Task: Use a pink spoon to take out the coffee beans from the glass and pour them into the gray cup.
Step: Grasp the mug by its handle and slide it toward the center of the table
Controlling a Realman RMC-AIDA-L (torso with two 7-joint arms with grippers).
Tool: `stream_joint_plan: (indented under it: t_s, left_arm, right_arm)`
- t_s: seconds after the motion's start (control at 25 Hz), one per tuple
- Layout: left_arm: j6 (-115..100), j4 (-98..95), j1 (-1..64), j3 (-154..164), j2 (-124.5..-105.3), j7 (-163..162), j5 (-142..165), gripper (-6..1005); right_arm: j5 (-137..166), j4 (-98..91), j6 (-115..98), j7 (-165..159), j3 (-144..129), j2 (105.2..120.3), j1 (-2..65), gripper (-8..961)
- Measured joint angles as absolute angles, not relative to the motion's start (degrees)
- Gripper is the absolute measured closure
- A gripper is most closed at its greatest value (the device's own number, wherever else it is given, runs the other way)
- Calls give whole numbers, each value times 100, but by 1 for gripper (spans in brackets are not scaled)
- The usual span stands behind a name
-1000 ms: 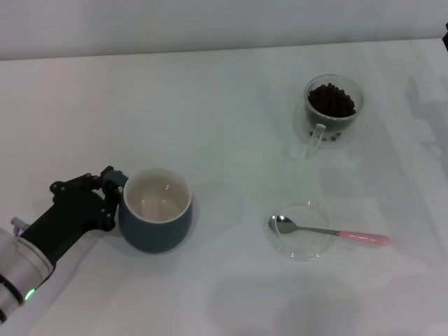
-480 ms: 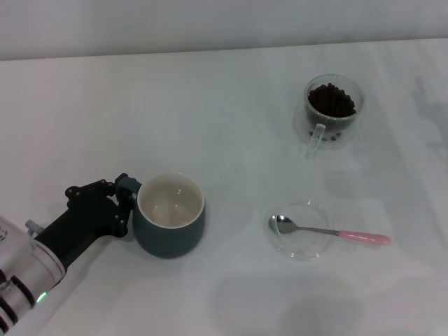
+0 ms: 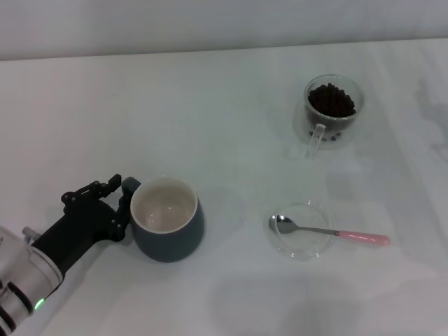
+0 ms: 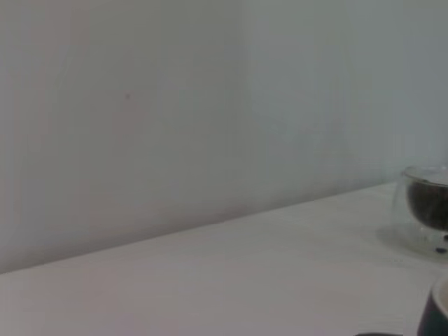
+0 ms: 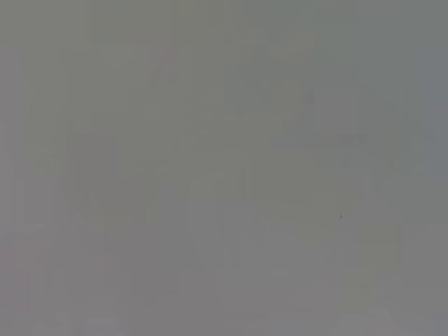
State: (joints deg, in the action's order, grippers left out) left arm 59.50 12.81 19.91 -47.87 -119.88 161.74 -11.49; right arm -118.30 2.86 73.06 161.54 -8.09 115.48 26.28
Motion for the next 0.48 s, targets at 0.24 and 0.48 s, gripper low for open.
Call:
stream_joint_plan:
  t_s: [0.24, 0.48]
  left_arm:
    - [5950, 1253, 1940, -4778, -11983, 16177, -1152, 701]
    - [5978, 1279, 1781, -4828, -11975, 16165, -1157, 339]
  right_arm:
    - [-11830, 290, 7312, 16154, -808, 11551, 2622, 274]
    - [-11824, 292, 7350, 16154, -809, 11557, 2621, 274]
